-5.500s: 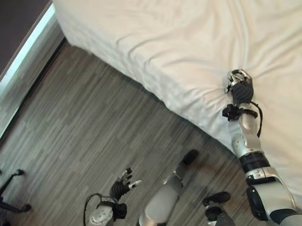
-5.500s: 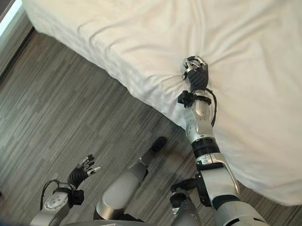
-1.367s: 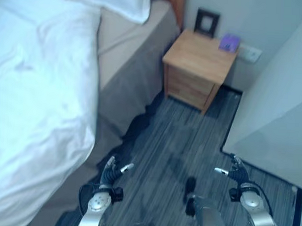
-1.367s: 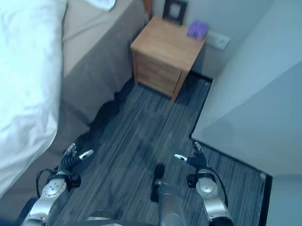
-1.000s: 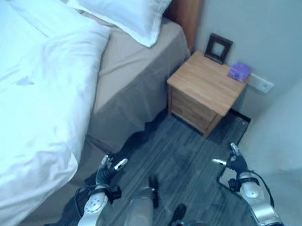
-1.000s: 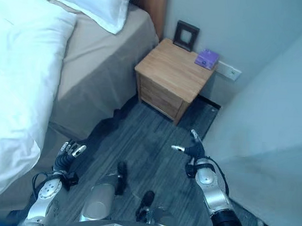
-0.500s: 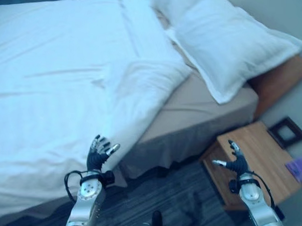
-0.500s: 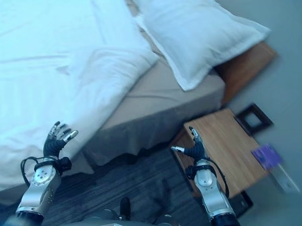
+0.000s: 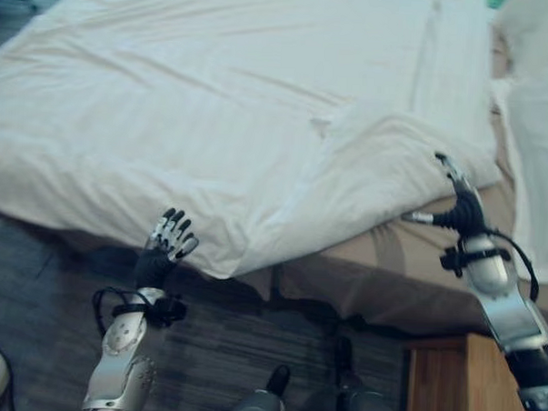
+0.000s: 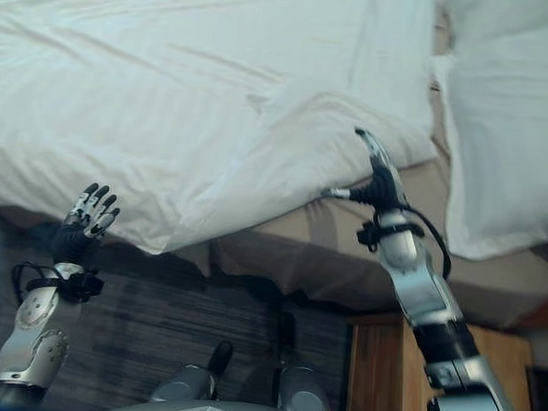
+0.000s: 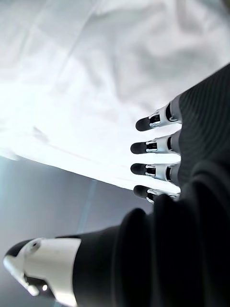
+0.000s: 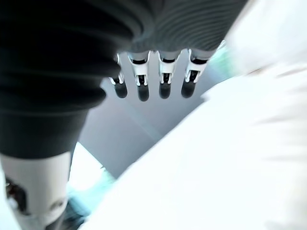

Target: Making the bed.

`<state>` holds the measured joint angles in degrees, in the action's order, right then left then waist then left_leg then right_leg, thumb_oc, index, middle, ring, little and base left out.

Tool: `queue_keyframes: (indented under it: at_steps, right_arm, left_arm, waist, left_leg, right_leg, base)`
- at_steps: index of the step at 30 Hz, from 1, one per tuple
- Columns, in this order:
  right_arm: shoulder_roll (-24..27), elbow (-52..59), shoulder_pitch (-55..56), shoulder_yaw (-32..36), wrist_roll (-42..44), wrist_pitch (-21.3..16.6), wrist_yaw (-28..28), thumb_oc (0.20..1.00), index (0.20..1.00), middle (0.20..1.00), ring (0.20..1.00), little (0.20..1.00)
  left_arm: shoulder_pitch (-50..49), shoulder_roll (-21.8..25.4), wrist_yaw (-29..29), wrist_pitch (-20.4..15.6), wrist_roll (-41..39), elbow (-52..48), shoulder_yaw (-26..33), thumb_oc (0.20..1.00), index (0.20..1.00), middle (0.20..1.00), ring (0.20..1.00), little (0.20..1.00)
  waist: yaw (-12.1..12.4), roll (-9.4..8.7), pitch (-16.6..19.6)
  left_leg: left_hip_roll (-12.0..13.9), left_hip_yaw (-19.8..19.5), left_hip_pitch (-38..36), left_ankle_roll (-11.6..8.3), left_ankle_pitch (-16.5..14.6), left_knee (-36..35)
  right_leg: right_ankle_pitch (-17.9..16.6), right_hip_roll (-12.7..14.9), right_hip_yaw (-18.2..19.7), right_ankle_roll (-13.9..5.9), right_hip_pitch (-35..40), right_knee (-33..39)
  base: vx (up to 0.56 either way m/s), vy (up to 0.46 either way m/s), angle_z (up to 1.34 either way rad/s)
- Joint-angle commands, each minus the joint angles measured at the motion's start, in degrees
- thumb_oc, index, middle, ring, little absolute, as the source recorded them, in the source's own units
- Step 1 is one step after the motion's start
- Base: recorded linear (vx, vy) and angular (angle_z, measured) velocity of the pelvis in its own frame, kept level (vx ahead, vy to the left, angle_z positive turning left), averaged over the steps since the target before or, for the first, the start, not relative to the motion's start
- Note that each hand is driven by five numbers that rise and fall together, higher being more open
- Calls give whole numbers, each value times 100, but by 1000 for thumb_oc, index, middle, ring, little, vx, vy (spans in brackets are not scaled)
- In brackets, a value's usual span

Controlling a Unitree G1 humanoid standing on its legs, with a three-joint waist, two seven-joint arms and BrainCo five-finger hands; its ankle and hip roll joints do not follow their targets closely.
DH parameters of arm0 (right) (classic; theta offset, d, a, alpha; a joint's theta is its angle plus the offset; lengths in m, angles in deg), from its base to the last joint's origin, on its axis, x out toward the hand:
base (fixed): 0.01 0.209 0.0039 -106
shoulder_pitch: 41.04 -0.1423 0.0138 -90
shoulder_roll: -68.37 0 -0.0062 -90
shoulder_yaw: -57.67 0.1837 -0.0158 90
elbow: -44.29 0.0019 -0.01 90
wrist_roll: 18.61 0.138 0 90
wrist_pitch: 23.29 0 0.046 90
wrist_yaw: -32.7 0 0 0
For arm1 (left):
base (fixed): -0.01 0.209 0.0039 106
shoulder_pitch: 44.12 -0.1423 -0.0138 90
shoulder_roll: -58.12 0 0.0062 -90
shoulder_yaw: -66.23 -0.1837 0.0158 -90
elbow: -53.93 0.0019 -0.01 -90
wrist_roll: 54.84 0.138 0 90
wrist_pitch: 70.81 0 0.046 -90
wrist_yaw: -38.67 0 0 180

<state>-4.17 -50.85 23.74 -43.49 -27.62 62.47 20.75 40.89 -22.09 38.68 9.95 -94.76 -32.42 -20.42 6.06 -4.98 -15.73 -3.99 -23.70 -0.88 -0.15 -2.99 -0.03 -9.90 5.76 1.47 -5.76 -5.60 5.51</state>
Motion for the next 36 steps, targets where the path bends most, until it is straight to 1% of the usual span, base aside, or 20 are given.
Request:
queue_keyframes:
  at_steps: [1,3,4,5,7,8,10,14,17,19,20,21,22,25,26,28,29,32,33,36]
  right_arm:
    - [-113,-231,-560,-208,-274,-9,-286,1000,1000,1000,1000,1000]
    - [-119,-599,-1101,-568,-228,129,-300,1000,1000,1000,1000,1000]
    - [-121,-635,-1142,-595,-222,118,-311,1000,1000,1000,1000,1000]
    - [-58,-1044,-1794,-909,-208,232,-362,1000,1000,1000,1000,1000]
    - [-8,-1522,-2485,-1275,-352,347,-434,1000,1000,1000,1000,1000]
    - [-9,-1528,-2492,-1281,-351,344,-436,1000,1000,1000,1000,1000]
    - [47,-2190,-3118,-1646,-439,449,-638,1000,1000,1000,1000,1000]
    - [353,-2999,-3790,-2008,-475,476,-819,1000,1000,1000,1000,1000]
    - [644,-3563,-4160,-2232,-437,472,-962,1000,1000,1000,1000,1000]
    - [896,-3981,-4464,-2352,-391,465,-1062,1000,1000,1000,1000,1000]
    - [899,-3987,-4475,-2358,-389,462,-1063,1000,1000,1000,1000,1000]
    - [988,-4183,-4603,-2431,-389,467,-1108,1000,1000,1000,1000,1000]
    - [1213,-4499,-4766,-2540,-379,416,-1220,1000,1000,1000,1000,1000]
    - [1610,-4790,-4995,-2818,-504,421,-1284,1000,1000,1000,1000,1000]
    - [1610,-4794,-5002,-2825,-503,420,-1284,1000,1000,1000,1000,1000]
    - [2036,-5037,-5373,-3175,-699,460,-1387,1000,1000,1000,1000,1000]
    - [2036,-5044,-5386,-3188,-696,457,-1387,1000,1000,1000,1000,1000]
    - [2394,-5388,-5739,-3509,-815,530,-1504,1000,1000,1000,1000,1000]
    - [2393,-5390,-5745,-3515,-814,530,-1504,1000,1000,1000,1000,1000]
    - [2690,-5512,-5948,-3655,-875,572,-1614,1000,1000,1000,1000,1000]
  left_arm:
    - [-218,168,-467,-382,7,-134,380,1000,1000,1000,1000,1000]
    - [-285,88,-699,-325,-16,282,332,1000,1000,1000,1000,1000]
    - [-274,80,-700,-331,-16,293,342,1000,1000,1000,1000,1000]
    - [-344,50,-898,-334,-44,760,369,1000,1000,1000,1000,1000]
    - [-369,-23,-994,-353,-294,1136,371,1000,1000,1000,1000,1000]
    - [-367,-26,-993,-354,-294,1137,374,1000,1000,1000,1000,1000]
    - [-380,-90,-1100,-349,-493,1593,253,1000,1000,1000,1000,1000]
    - [-401,-54,-983,-339,-510,1782,91,1000,1000,1000,1000,1000]
    - [-409,-85,-940,-359,-626,1855,-44,1000,1000,1000,1000,1000]
    - [-388,-104,-911,-377,-621,1911,-109,1000,1000,1000,1000,1000]
    - [-380,-108,-912,-377,-621,1912,-110,1000,1000,1000,1000,1000]
    - [-357,-120,-904,-382,-591,1920,-130,1000,1000,1000,1000,1000]
    - [-363,-146,-860,-410,-486,1929,-189,1000,1000,1000,1000,1000]
    - [-358,-124,-829,-465,-473,1894,-195,1000,1000,1000,1000,1000]
    - [-357,-129,-829,-465,-473,1894,-194,1000,1000,1000,1000,1000]
    - [-348,-132,-799,-542,-482,1763,-214,1000,1000,1000,1000,1000]
    - [-345,-139,-799,-543,-482,1764,-214,1000,1000,1000,1000,1000]
    - [-323,-143,-840,-611,-494,1499,-208,1000,1000,1000,1000,1000]
    - [-323,-146,-840,-610,-493,1498,-208,1000,1000,1000,1000,1000]
    - [-286,-87,-800,-615,-458,1326,-241,1000,1000,1000,1000,1000]
  waist:
    - [-40,24,96]
    - [51,32,134]
    - [34,39,126]
    - [115,52,120]
    - [176,74,102]
    - [169,75,102]
    - [274,138,31]
    - [319,218,14]
    - [355,264,-44]
    - [347,295,-88]
    - [335,296,-78]
    - [341,321,-96]
    - [391,390,-142]
    - [415,401,-145]
    - [414,403,-139]
    - [404,444,-142]
    - [401,450,-138]
    - [403,532,-184]
    - [403,533,-182]
    - [351,597,-214]
  left_leg:
    - [387,1238,-331,-12,-221,-497]
    - [420,1188,-312,-50,-200,-497]
    - [424,1184,-312,-52,-203,-497]
    - [473,1151,-229,-117,-166,-497]
    - [516,1109,-121,-200,-115,-497]
    - [516,1105,-119,-201,-115,-497]
    - [585,1022,148,-389,39,-497]
    - [660,933,632,-657,283,-497]
    - [743,1013,950,-847,464,-497]
    - [783,1177,1158,-924,575,-497]
    - [771,1166,1189,-919,599,-497]
    - [793,1258,1279,-950,656,-497]
    - [837,1407,1440,-1000,778,-497]
    - [857,1435,1708,-1053,868,-497]
    - [858,1436,1715,-1053,869,-497]
    - [843,1483,1973,-1124,1050,-497]
    - [843,1483,1980,-1124,1051,-497]
    - [886,1553,2187,-1195,1194,-497]
    - [887,1555,2190,-1195,1194,-497]
    - [854,1664,2536,-1240,1301,-497]
  right_leg:
    - [722,61,-358,-222,57,-256]
    - [690,57,-462,-194,137,-203]
    - [689,54,-468,-193,142,-198]
    - [705,53,-603,-162,182,-120]
    - [721,46,-711,-134,159,-94]
    - [721,46,-715,-134,159,-95]
    - [785,31,-968,-89,73,-51]
    - [964,5,-1370,-21,-110,-51]
    - [1097,-23,-1628,41,-205,-51]
    - [1154,-28,-1741,47,-289,-51]
    - [1135,-16,-1751,42,-313,-51]
    - [1164,-16,-1790,43,-348,-51]
    - [1195,-28,-1884,21,-425,-51]
    - [1146,-46,-1904,-3,-653,-51]
    - [1144,-46,-1903,-3,-661,-51]
    - [1125,-59,-1910,-19,-892,-51]
    - [1124,-59,-1911,-19,-899,-51]
    - [1112,-89,-1873,-31,-1067,-51]
    - [1111,-90,-1871,-31,-1071,-51]
    - [1007,-102,-1800,-62,-1454,-51]
  base:
    - [260,-204,88]
    - [198,-157,88]
    - [178,-164,37]
    - [159,-144,18]
    - [160,-139,6]
    - [137,-127,2]
    - [143,-150,21]
    - [101,-146,51]
    - [88,-147,67]
    - [70,-94,47]
    - [40,-41,25]
    - [60,-58,26]
    - [91,-85,30]
    - [62,-86,19]
    - [22,-38,1]
    - [25,-49,-9]
    - [29,-36,-8]
    - [7,-11,1]
    - [9,-48,-1]
    - [-39,-30,-7]
